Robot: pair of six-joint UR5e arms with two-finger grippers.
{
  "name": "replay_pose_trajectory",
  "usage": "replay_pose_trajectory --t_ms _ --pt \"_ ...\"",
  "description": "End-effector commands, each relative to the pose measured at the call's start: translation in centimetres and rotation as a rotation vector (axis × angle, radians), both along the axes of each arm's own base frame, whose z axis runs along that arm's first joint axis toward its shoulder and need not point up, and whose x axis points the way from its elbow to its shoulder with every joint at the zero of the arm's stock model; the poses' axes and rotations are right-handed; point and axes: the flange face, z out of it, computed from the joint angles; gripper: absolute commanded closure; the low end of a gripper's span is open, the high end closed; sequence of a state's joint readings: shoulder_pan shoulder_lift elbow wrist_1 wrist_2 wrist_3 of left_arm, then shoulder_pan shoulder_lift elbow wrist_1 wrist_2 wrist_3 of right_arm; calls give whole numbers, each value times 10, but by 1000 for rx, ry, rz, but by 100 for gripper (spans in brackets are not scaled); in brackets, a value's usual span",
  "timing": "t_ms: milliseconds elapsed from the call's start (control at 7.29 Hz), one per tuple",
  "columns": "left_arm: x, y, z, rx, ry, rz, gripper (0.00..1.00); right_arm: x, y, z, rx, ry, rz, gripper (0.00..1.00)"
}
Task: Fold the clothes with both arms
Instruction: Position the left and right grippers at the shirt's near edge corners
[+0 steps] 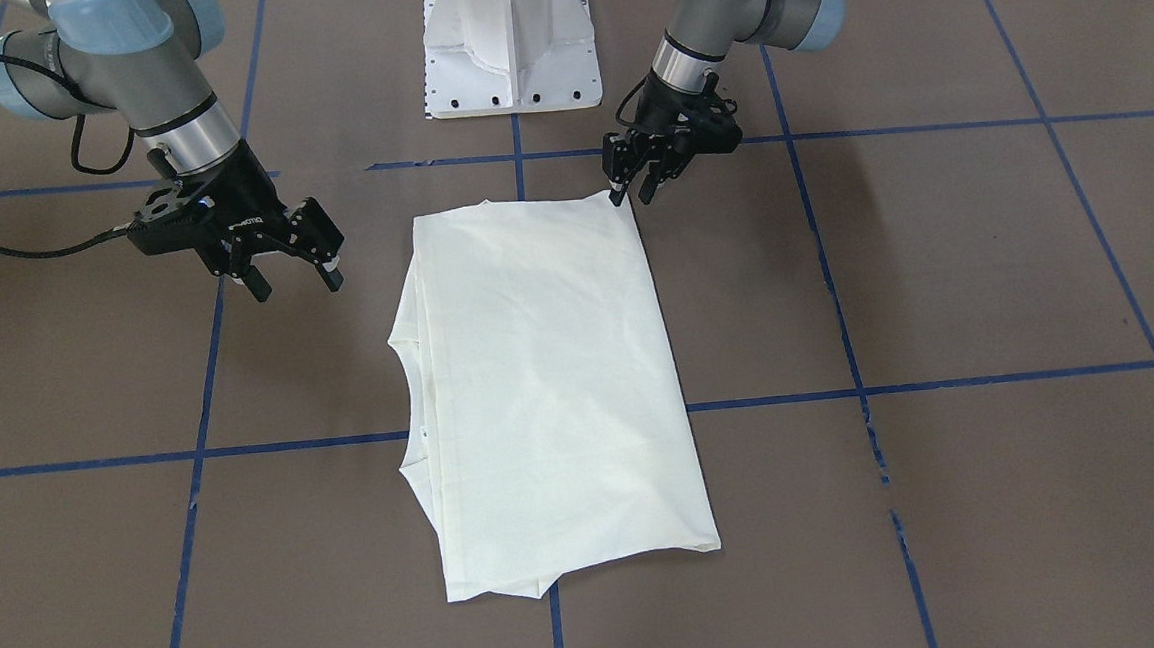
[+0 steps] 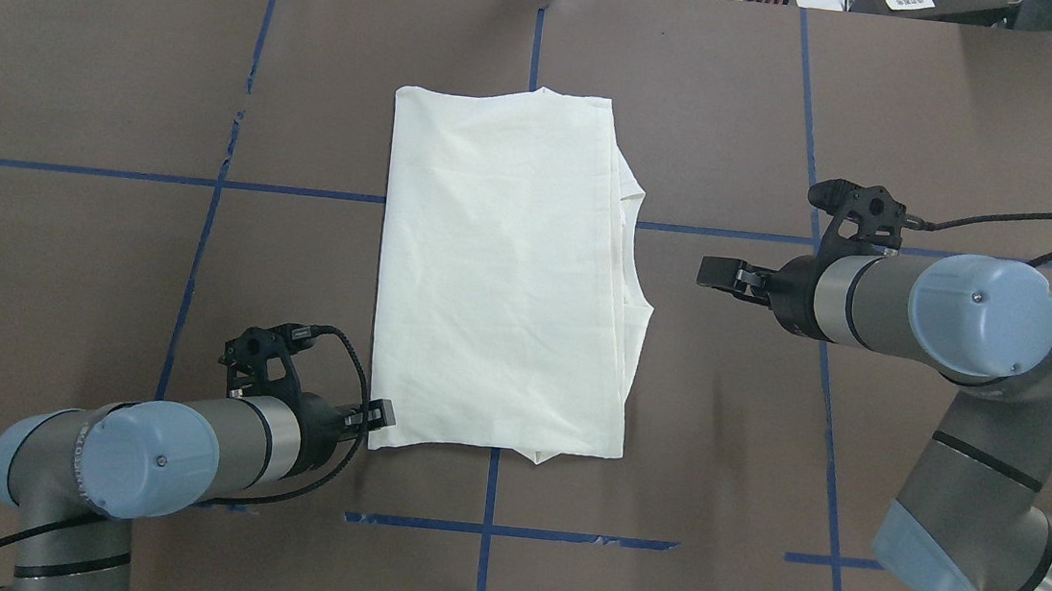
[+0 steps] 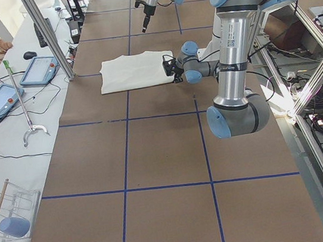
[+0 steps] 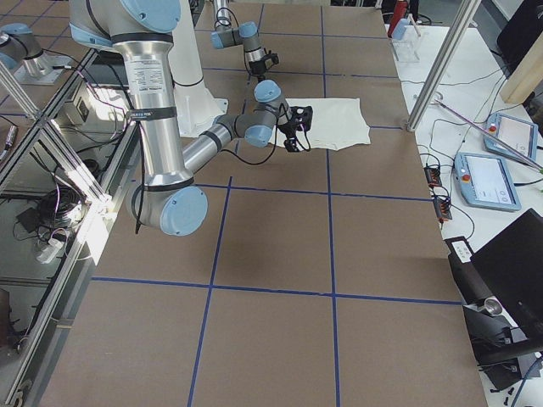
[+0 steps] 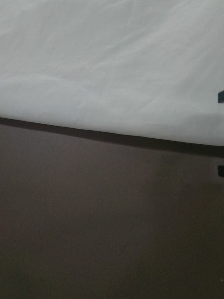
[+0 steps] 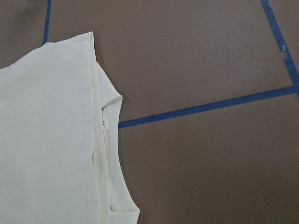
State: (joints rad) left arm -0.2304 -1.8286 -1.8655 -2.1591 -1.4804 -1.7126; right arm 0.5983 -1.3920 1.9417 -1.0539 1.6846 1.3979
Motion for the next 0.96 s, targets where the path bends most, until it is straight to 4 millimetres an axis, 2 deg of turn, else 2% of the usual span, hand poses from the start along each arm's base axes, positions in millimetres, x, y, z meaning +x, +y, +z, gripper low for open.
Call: replay_pose_trajectory --t_ms 0,823 --pt "5 7 -2 -10 6 7 58 1 1 4 -4 5 1 0" --pt "8 11 2 -16 -2 13 61 2 1 5 -6 8 1 0"
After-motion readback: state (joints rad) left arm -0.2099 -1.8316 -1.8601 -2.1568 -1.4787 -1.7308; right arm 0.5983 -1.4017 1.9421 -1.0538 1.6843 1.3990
